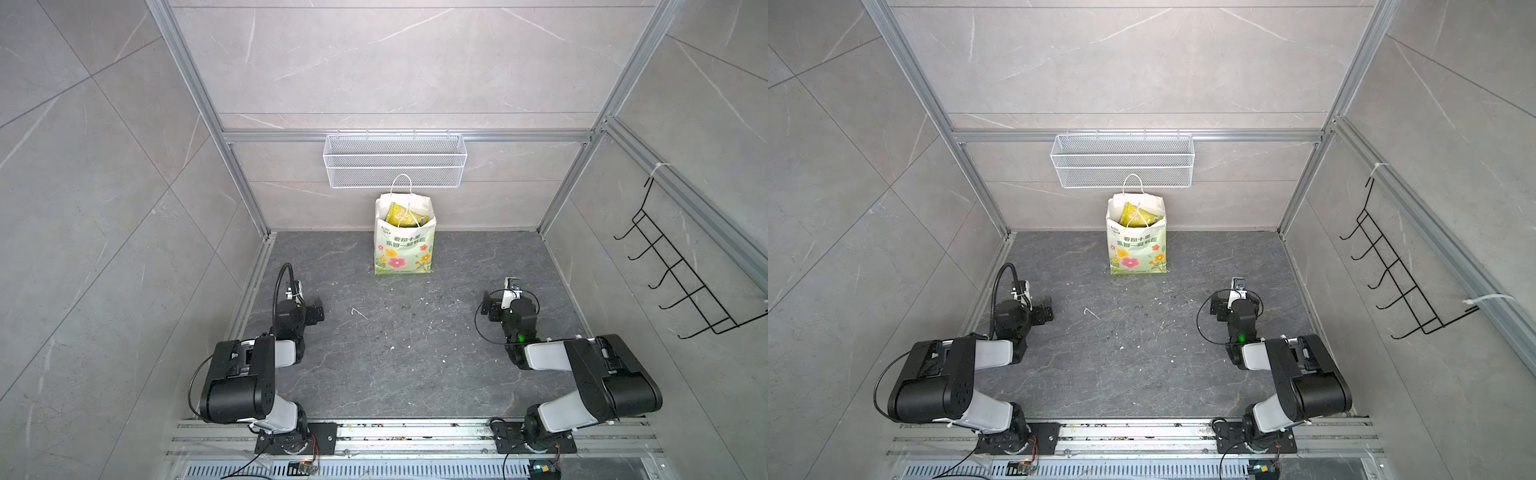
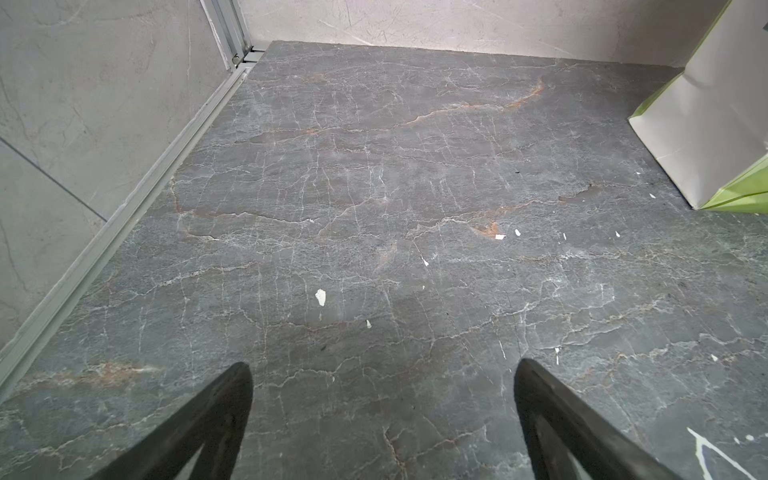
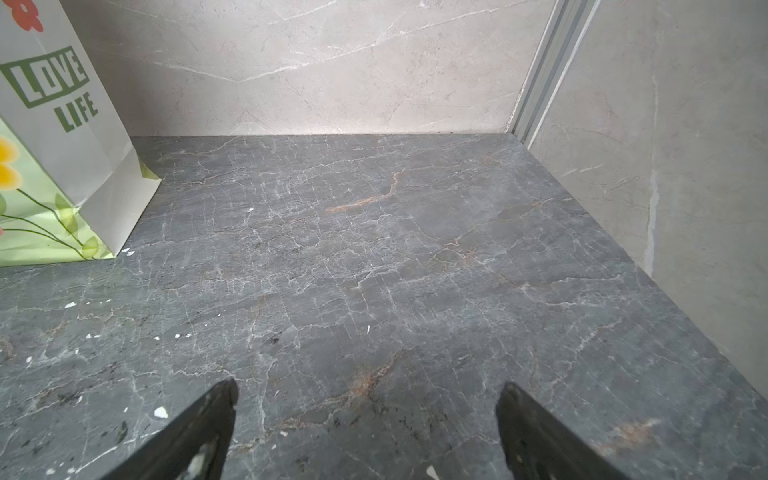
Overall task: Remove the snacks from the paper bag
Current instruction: 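Raise both arms from rest and move both grippers toward the paper bag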
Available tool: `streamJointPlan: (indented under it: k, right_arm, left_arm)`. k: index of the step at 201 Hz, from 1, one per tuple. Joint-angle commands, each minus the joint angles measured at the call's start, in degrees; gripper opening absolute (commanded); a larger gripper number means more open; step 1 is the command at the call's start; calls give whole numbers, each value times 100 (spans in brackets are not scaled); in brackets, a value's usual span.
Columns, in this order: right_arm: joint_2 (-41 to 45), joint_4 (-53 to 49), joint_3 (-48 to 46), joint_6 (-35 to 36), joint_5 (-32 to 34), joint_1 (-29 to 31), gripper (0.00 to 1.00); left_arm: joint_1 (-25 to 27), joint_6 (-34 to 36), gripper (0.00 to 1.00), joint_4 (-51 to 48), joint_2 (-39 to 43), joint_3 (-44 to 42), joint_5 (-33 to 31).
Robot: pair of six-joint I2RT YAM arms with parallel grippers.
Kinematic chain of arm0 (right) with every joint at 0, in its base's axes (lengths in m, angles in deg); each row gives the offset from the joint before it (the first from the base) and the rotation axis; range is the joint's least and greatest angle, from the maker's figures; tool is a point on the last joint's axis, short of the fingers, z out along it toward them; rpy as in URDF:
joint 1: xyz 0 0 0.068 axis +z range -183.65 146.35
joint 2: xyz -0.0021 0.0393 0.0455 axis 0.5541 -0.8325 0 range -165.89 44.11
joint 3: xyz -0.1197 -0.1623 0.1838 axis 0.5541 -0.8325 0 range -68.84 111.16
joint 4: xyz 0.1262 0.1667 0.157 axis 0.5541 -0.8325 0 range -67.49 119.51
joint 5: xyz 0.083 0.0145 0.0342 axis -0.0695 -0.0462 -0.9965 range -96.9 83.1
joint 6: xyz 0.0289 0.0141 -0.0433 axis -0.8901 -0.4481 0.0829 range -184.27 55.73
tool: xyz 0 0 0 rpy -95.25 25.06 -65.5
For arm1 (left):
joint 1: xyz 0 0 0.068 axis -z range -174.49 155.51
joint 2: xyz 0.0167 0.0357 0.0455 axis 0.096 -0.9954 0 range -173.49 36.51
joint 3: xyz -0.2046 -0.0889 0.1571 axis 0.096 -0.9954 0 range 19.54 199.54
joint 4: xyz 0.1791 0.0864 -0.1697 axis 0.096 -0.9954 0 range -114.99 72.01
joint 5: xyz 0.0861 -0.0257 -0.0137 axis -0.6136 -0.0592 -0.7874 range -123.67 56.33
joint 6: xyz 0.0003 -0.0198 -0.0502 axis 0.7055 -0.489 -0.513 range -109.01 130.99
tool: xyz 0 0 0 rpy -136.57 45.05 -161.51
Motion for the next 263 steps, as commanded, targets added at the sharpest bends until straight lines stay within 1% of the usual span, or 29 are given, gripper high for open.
streamJointPlan:
  k: [1, 64, 77, 117, 126, 130, 133, 136, 138, 148, 155, 158, 167, 178, 182, 192, 196, 201, 208, 217, 230, 241, 248, 253, 263]
  right_arm:
    - [-51, -83, 96, 66, -50, 1, 100]
    - [-56, -81, 100, 67, -47, 3, 99]
    - [-39, -144, 115, 31, -170, -24, 99]
    - [-46, -139, 125, 43, -190, -44, 99]
    - [-32, -103, 118, 77, -145, -44, 100]
    - [21, -95, 129, 91, -98, -31, 100]
    - [107, -257, 170, 100, -51, -8, 100]
    - [265, -567, 247, 118, 47, 24, 100]
    - [363, -778, 314, 119, 112, 55, 100]
    - [1019, -2365, 837, 16, 332, 131, 99]
    - [1336, -3132, 1173, -176, 364, 134, 100]
    - [1437, -3273, 1281, -240, 378, 133, 100]
    - [1579, -3567, 1508, -402, 266, 112, 100]
    - [1404, -4246, 2104, -497, -75, 30, 100]
    - [1246, -4610, 2426, -568, -165, 6, 97]
    - [724, -5445, 3253, -828, -311, -49, 86]
    - [516, -5655, 3554, -930, -432, -67, 83]
    - [269, -5783, 3862, -1044, -666, -101, 80]
    - [-55, -5837, 4204, -1214, -1037, -154, 70]
    - [-418, -5807, 4585, -1557, -1304, -219, 60]
    - [-897, -5684, 5026, -1984, -1708, -316, 55]
    - [-1382, -5704, 5499, -2316, -2032, -417, 47]
    - [-1651, -5729, 5794, -2473, -2197, -436, 44]
    - [-1861, -5724, 5984, -2547, -2305, -446, 43]
    - [-2209, -5710, 6300, -2698, -2489, -446, 38]
  left_arm:
    - [30, -52, 100, 199, 37, 40, -61]
    - [30, -53, 100, 199, 37, 49, -49]
    - [21, -59, 100, 199, 37, 45, -39]
    - [15, -60, 100, 190, 36, 49, -45]
    - [20, -47, 95, 226, 60, 22, -58]
    - [23, -14, 88, 267, 99, 37, -41]
    - [36, 22, 83, 202, 165, 59, -8]
    - [71, 65, 81, 6, 277, 122, -37]
    - [126, 76, 81, -133, 347, 174, -96]
    - [468, 116, 78, -1090, 969, 449, -913]
    - [659, 163, 79, -1433, 1336, 588, -1128]
    - [691, 127, 80, -1478, 1503, 617, -1097]
    - [690, -115, 83, -1597, 1897, 725, -694]
    - [686, -460, 84, -1831, 1967, 1070, -548]
    - [679, -556, 84, -2043, 1885, 1319, -530]
    - [645, -698, 83, -2681, 1541, 2041, -447]
    - [639, -718, 81, -2919, 1348, 2334, -391]
    - [637, -766, 80, -3186, 1117, 2705, -305]
    - [619, -847, 77, -3508, 735, 3218, -164]
    - [606, -986, 72, -3810, 273, 3809, 71]
    - [591, -1122, 67, -4037, -343, 4485, 436]
    - [593, -1314, 58, -4246, -792, 5029, 575]
    - [592, -1419, 56, -4318, -1094, 5321, 699]
    - [592, -1461, 55, -4378, -1284, 5512, 769]
    - [592, -1555, 49, -4575, -1678, 5954, 1008]
